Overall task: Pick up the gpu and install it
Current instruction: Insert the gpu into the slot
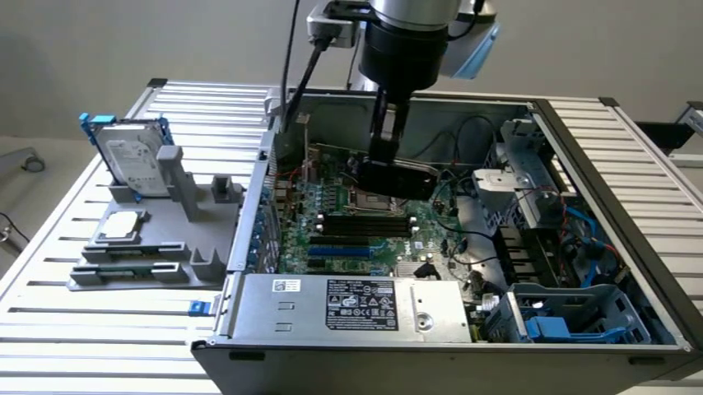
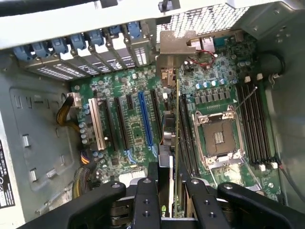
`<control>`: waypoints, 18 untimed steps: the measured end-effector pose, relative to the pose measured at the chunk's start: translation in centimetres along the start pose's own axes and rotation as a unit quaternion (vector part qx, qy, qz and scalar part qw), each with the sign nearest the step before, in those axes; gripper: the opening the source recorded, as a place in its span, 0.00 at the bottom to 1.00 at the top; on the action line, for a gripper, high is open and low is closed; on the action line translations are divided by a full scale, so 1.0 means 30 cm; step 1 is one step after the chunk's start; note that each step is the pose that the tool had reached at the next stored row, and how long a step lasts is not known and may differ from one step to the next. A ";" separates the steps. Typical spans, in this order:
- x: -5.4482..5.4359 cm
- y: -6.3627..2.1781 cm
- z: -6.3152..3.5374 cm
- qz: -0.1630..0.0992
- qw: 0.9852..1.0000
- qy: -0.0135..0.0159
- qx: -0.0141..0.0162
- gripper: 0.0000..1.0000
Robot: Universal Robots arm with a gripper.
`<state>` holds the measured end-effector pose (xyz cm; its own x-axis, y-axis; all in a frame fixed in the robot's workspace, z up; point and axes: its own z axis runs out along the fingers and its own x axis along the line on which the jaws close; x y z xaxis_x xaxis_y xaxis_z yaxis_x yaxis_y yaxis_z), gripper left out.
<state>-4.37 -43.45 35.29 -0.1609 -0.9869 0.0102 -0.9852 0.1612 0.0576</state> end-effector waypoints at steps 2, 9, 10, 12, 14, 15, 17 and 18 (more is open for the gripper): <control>0.000 0.000 0.001 -0.017 1.000 0.001 0.001 0.27; 0.011 0.004 0.022 -0.053 0.999 0.000 0.003 0.27; 0.013 0.006 0.027 -0.056 0.998 -0.001 0.003 0.27; 0.019 0.008 0.039 -0.061 0.998 -0.003 0.003 0.27; 0.025 0.010 0.051 -0.065 0.998 -0.004 0.003 0.27; 0.029 0.010 0.056 -0.067 0.998 -0.004 0.003 0.27; 0.035 0.011 0.068 -0.072 0.997 -0.005 0.003 0.27; 0.038 0.012 0.074 -0.073 0.997 -0.005 0.003 0.27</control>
<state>-5.02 -44.51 33.12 -0.0154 -0.9998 -0.0083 -0.9985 0.0150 0.0526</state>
